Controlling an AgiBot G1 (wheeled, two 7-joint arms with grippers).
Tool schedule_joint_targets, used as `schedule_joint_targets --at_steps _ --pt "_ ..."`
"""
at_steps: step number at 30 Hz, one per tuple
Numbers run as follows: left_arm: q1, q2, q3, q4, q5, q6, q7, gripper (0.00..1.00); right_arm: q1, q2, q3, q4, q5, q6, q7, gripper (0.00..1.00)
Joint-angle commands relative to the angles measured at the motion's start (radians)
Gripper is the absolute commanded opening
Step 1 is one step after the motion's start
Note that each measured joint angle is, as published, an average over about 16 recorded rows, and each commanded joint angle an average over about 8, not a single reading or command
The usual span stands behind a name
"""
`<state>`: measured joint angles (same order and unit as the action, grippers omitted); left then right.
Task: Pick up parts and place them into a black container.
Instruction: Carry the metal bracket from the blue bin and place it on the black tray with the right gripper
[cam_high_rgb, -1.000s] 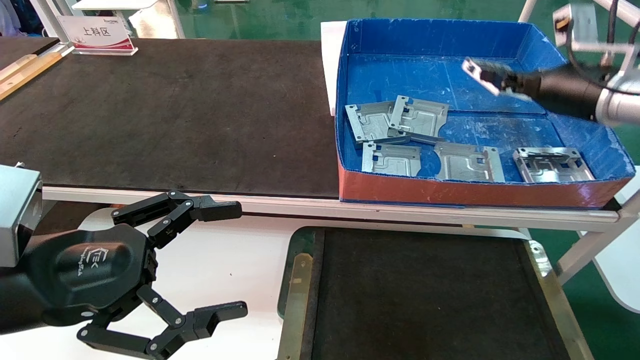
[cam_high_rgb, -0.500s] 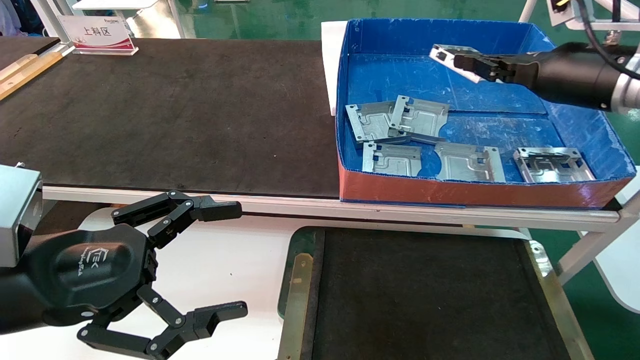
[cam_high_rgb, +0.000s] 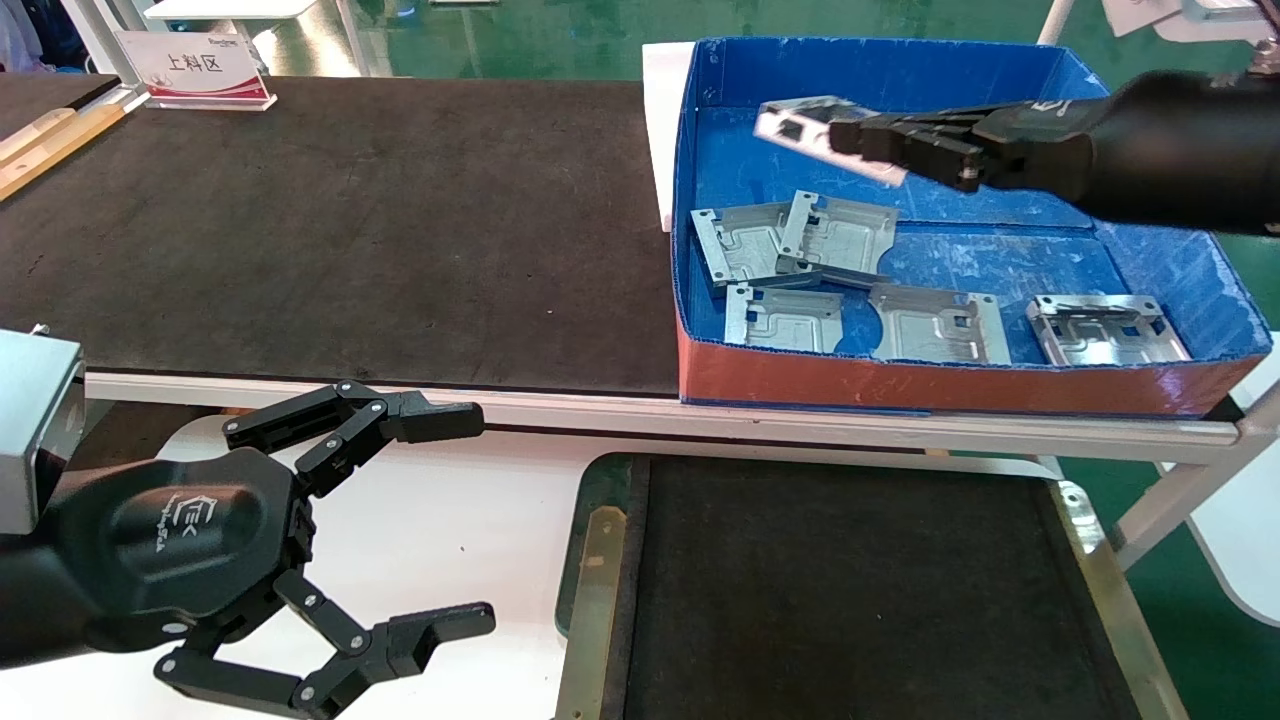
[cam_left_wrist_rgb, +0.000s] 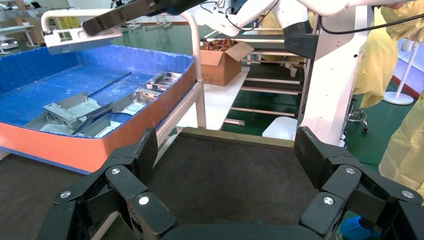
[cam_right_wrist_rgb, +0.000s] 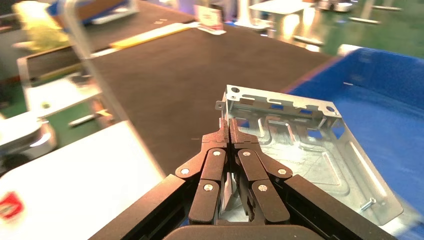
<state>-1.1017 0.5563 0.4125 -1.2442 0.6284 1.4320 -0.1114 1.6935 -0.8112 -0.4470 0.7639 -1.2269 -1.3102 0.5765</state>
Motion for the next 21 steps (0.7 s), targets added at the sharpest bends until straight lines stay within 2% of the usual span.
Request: schedule_joint_targets --at_steps 1,7,12,16,21 --pt "0.0 0.0 0.0 0.0 0.0 0.0 0.0 1.0 -0.032 0.025 0.008 0.091 0.022 -0.016 0.045 0.0" --pt "0.0 0.0 0.0 0.0 0.0 0.0 0.0 1.0 -0.139 0.099 0.039 0.351 0.09 0.022 0.188 0.0" --pt "0.0 0.0 0.0 0.0 0.0 0.0 0.0 1.0 -0.21 0.155 0.067 0.513 0.15 0.054 0.283 0.0" --pt "0.0 0.0 0.0 0.0 0.0 0.0 0.0 1.0 -0.253 0.186 0.081 0.576 0.2 0.042 0.315 0.0" --pt "0.0 0.0 0.0 0.0 0.0 0.0 0.0 1.0 -0.308 0.207 0.085 0.587 0.253 -0.011 0.295 0.0"
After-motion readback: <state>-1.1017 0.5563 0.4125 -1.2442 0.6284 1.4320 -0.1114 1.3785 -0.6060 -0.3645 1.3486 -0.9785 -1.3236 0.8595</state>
